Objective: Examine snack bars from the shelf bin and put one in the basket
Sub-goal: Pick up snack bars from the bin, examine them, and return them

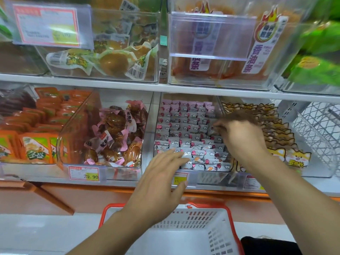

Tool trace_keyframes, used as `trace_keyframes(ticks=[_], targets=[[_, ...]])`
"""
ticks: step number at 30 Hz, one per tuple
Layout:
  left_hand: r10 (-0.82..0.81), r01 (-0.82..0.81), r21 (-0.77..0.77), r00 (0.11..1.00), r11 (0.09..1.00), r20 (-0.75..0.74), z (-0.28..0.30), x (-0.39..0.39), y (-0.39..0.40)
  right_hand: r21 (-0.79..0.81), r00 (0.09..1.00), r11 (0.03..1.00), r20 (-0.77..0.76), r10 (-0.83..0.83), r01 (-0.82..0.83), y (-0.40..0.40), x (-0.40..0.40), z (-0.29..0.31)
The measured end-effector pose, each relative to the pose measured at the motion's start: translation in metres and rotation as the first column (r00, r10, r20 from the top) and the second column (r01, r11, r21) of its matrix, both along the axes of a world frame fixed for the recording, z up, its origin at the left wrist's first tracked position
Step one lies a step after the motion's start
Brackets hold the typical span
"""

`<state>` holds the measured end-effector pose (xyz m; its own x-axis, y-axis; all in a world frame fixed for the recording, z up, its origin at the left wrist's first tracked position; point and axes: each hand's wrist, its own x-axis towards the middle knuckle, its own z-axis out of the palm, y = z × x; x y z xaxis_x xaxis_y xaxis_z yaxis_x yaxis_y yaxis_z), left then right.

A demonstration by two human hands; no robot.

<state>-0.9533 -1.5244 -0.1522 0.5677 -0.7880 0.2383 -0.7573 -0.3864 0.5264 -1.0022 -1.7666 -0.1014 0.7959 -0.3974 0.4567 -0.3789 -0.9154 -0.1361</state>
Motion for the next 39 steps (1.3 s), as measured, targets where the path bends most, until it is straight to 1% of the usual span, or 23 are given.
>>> trace_keyframes(ticks=[1, 2, 3, 4, 5, 6, 8, 11, 15, 21, 22, 23, 25, 27, 29, 31, 33, 34, 35, 36, 37, 38, 39], targets=[[-0.002, 0.002, 0.02, 1.0, 1.0, 0.004, -0.001, 0.0, -0.001, -0.066, 0.996, 0.998, -0.082, -0.018, 0.013, -0.002, 0.005, -0.003], [-0.006, 0.006, 0.034, 1.0, 0.999, 0.008, -0.002, 0.0, -0.003, -0.147, 0.98, 0.989, -0.196, -0.043, 0.014, -0.005, 0.009, -0.006], [-0.01, 0.01, 0.043, 1.0, 0.999, 0.009, -0.003, 0.0, -0.004, -0.221, 0.943, 0.975, -0.323, -0.075, 0.001, -0.007, 0.013, -0.01], [-0.01, 0.01, 0.049, 1.0, 0.999, 0.01, -0.003, 0.0, -0.005, -0.254, 0.899, 0.967, -0.425, -0.104, -0.008, -0.008, 0.017, -0.014], [-0.01, 0.009, 0.053, 1.0, 0.999, 0.012, -0.004, 0.0, -0.006, -0.255, 0.863, 0.967, -0.49, -0.122, -0.008, -0.009, 0.02, -0.016], [-0.012, 0.011, 0.054, 1.0, 0.998, 0.017, -0.004, 0.001, -0.006, -0.249, 0.842, 0.968, -0.523, -0.132, -0.002, -0.01, 0.023, -0.017], [-0.016, 0.014, 0.058, 1.0, 0.998, 0.02, -0.005, 0.001, -0.007, -0.263, 0.846, 0.965, -0.51, -0.153, 0.016, -0.01, 0.03, -0.016], [-0.019, 0.018, 0.063, 1.0, 0.998, 0.01, -0.006, 0.002, -0.006, -0.252, 0.887, 0.959, -0.405, -0.224, 0.127, -0.013, 0.043, -0.006], [-0.042, 0.041, 0.068, 0.999, 0.997, 0.013, -0.004, 0.003, -0.004, -0.222, 0.851, 0.959, -0.455, -0.263, 0.178, -0.013, 0.056, -0.005], [-0.046, 0.045, 0.041, 0.999, 0.998, 0.021, -0.005, 0.006, -0.003, -0.254, 0.843, 0.942, -0.437, -0.313, 0.219, -0.014, 0.063, -0.009], [-0.043, 0.042, 0.036, 0.999, 0.998, 0.022, -0.005, 0.006, -0.003, -0.252, 0.854, 0.94, -0.411, -0.318, 0.229, -0.014, 0.062, -0.008], [-0.04, 0.039, 0.032, 0.999, 0.999, 0.02, -0.005, 0.005, -0.003, -0.229, 0.88, 0.941, -0.353, -0.318, 0.249, -0.013, 0.06, -0.008], [-0.035, 0.035, 0.029, 0.999, 0.999, 0.01, -0.004, 0.005, -0.002, -0.132, 0.933, 0.946, -0.174, -0.316, 0.296, -0.012, 0.054, -0.003], [-0.024, 0.025, 0.009, 1.0, 1.0, -0.018, -0.001, 0.004, -0.002, -0.004, 0.958, 0.959, 0.042, -0.285, 0.285, -0.009, 0.043, -0.001], [0.012, -0.017, -0.056, 0.997, 0.998, -0.081, 0.003, 0.004, -0.002, 0.217, 0.926, 0.956, 0.278, -0.253, 0.196, -0.004, 0.029, -0.002], [0.079, -0.107, -0.163, 0.982, 0.981, -0.171, 0.009, 0.003, -0.002, 0.481, 0.859, 0.872, 0.404, -0.314, 0.092, 0.007, 0.015, 0.0], [0.136, -0.224, -0.289, 0.945, 0.931, -0.297, 0.014, 0.004, -0.002, 0.651, 0.787, 0.759, 0.476, -0.392, -0.015, 0.022, 0.003, 0.003], [0.141, -0.279, -0.34, 0.915, 0.898, -0.379, 0.017, 0.005, -0.002, 0.734, 0.769, 0.674, 0.478, -0.425, -0.084, 0.031, -0.003, 0.004], [0.127, -0.326, -0.375, 0.875, 0.868, -0.467, 0.018, 0.006, -0.001, 0.822, 0.773, 0.547, 0.448, -0.45, -0.158, 0.042, -0.007, 0.003], [0.1, -0.366, -0.396, 0.828, 0.842, -0.552, 0.02, 0.007, -0.001, 0.896, 0.793, 0.378, 0.4, -0.46, -0.234, 0.055, -0.01, 0.001], [0.066, -0.4, -0.406, 0.775, 0.822, -0.629, 0.022, 0.009, -0.001, 0.932, 0.813, 0.205, 0.36, -0.458, -0.297, 0.067, -0.013, -0.002], [0.037, -0.432, -0.41, 0.723, 0.804, -0.689, 0.023, 0.01, 0.0, 0.938, 0.826, 0.063, 0.33, -0.457, -0.34, 0.078, -0.015, -0.005], [0.022, -0.464, -0.407, 0.68, 0.787, -0.733, 0.023, 0.011, 0.0, 0.931, 0.833, -0.039, 0.306, -0.461, -0.363, 0.087, -0.016, -0.008]])
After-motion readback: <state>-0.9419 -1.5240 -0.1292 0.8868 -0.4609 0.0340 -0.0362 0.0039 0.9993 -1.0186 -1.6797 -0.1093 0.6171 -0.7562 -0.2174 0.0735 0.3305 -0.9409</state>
